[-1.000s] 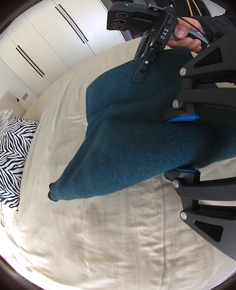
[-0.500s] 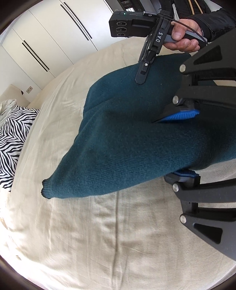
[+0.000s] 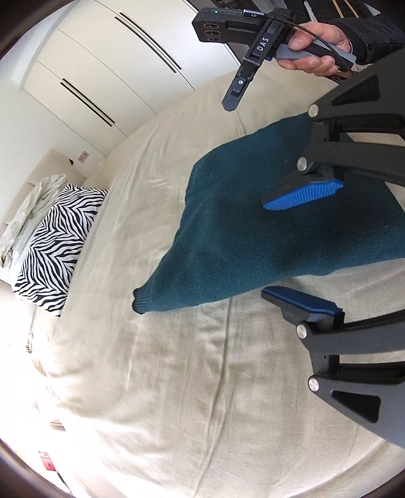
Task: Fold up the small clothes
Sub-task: 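Open the right gripper and withdraw both grippers from the sweater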
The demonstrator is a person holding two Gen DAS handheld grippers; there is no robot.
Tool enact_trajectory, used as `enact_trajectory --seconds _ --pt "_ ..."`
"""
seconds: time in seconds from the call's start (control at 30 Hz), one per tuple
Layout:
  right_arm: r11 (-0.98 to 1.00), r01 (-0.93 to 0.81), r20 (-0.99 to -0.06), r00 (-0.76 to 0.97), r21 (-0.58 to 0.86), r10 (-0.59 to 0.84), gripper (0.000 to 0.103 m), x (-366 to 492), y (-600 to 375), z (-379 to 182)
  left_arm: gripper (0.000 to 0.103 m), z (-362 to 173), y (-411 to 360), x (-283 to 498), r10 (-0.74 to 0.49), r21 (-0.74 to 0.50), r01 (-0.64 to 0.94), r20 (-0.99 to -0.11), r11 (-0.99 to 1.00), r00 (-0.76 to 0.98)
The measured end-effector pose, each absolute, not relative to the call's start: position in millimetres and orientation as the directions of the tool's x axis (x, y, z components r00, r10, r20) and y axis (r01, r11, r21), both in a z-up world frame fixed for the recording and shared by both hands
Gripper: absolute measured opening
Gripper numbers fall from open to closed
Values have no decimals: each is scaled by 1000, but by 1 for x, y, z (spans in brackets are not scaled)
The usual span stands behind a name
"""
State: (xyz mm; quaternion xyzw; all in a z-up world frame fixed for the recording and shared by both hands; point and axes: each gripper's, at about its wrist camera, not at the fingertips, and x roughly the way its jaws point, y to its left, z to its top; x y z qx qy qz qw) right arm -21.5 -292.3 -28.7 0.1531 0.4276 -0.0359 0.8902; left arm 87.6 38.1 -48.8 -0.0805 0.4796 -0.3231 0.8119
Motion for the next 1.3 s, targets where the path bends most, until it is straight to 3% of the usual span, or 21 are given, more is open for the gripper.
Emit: enact_trajectory --seconds 0.17,0.27,0.4,0.53,0.83,0.93,1.0,1.1,1.3 --pt "946 156 -732 673 286 111 53 -11 -272 -20 55 -41 47 80 -608 -440 443 -697 781 381" --pt "934 167 -711 694 316 116 53 -12 -264 -23 67 -46 56 73 -553 -411 376 -688 831 470" --pt "932 151 -686 716 330 127 53 -17 -247 -30 67 -64 67 52 -481 -401 272 -650 875 588" --pt "948 139 -689 717 287 104 53 -20 -232 -37 67 -80 65 46 -487 -443 234 -636 865 598" --pt "972 144 -695 719 188 28 53 -34 -230 -35 68 -62 59 36 -461 -376 276 -614 884 641" --pt "979 149 -695 719 142 -9 53 -46 -227 -34 74 -50 57 26 -417 -306 286 -607 908 676" --pt "981 160 -693 720 114 -37 57 -55 -225 -35 89 -41 54 17 -380 -248 288 -598 925 706" --pt "978 189 -680 729 89 -79 64 -70 -224 -33 103 -28 49 4 -327 -153 293 -564 944 758" --pt "967 253 -647 741 21 -180 78 -91 -222 -29 103 1 47 -10 -165 8 196 -509 981 845"
